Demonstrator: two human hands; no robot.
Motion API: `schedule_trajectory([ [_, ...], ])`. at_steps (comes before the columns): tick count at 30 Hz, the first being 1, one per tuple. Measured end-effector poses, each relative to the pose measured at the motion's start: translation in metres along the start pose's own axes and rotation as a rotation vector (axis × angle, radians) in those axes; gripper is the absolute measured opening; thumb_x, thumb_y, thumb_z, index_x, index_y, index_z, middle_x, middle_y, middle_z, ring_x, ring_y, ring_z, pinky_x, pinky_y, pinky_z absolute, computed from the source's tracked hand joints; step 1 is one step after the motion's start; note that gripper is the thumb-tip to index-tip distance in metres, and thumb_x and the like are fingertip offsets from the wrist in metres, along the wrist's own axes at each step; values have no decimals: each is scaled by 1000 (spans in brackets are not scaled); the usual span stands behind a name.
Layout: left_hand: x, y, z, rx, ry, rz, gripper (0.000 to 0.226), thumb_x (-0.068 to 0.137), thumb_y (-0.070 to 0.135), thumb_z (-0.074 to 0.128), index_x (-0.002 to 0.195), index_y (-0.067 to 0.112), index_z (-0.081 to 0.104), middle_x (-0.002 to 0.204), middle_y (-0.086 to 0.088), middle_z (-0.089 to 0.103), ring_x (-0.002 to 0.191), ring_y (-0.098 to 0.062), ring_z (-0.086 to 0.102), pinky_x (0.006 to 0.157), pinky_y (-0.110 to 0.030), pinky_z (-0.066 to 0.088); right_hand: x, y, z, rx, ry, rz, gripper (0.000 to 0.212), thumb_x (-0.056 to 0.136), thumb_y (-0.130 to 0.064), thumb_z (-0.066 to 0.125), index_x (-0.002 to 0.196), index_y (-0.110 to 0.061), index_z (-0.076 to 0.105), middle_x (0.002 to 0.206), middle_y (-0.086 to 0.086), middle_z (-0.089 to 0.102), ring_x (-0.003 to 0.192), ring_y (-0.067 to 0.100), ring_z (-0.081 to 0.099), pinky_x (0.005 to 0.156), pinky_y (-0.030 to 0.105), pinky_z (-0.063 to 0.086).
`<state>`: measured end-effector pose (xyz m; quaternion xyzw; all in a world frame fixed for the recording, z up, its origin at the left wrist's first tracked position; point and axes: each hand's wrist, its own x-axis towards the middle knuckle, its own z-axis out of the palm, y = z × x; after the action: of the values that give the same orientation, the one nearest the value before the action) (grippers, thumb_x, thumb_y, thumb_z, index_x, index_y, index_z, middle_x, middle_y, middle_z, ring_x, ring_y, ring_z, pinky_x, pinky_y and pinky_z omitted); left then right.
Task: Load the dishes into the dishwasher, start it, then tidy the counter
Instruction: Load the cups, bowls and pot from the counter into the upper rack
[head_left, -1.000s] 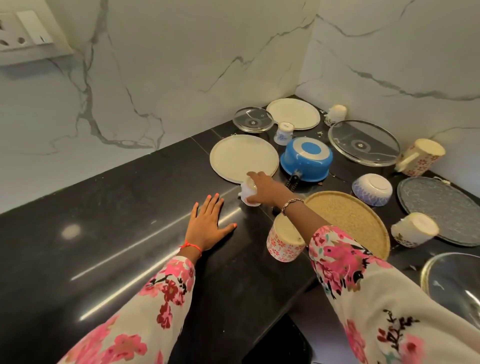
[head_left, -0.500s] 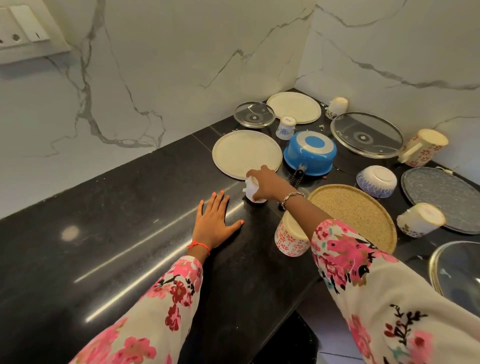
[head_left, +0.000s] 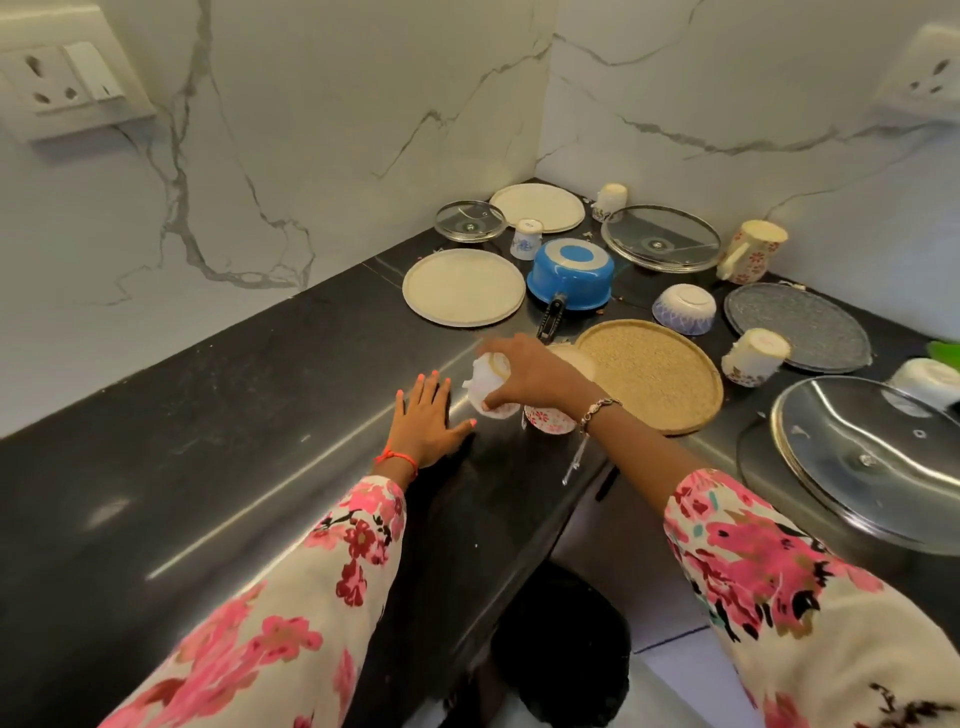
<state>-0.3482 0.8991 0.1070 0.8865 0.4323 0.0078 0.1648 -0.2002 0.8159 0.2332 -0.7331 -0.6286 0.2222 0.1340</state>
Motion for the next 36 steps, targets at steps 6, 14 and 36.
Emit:
schedule_trajectory([
  [6,-113,48,37,18,98,64,96,74,73,16,149,13,15,158,-4,4,146,-19,-5,117,-44,-6,-125,17,48,24,20,65,67,69,-26,78,128,-19,48,131,12,43,121,28,44,98,36,39],
  [14,-287,129,121,55,103,134,95,73,70,11,149,13,19,158,-4,7,146,-20,-1,116,-39,-6,-323,58,141,-93,-49,218,61,73,-23,72,128,-20,48,120,13,45,113,34,48,88,37,44],
  [36,-652,244,282,99,-355,573,99,67,66,-2,149,13,8,158,-4,-1,146,-20,-6,116,-38,-9,-754,43,354,95,-32,775,68,78,-28,68,139,-24,37,136,13,38,123,33,42,95,38,44],
])
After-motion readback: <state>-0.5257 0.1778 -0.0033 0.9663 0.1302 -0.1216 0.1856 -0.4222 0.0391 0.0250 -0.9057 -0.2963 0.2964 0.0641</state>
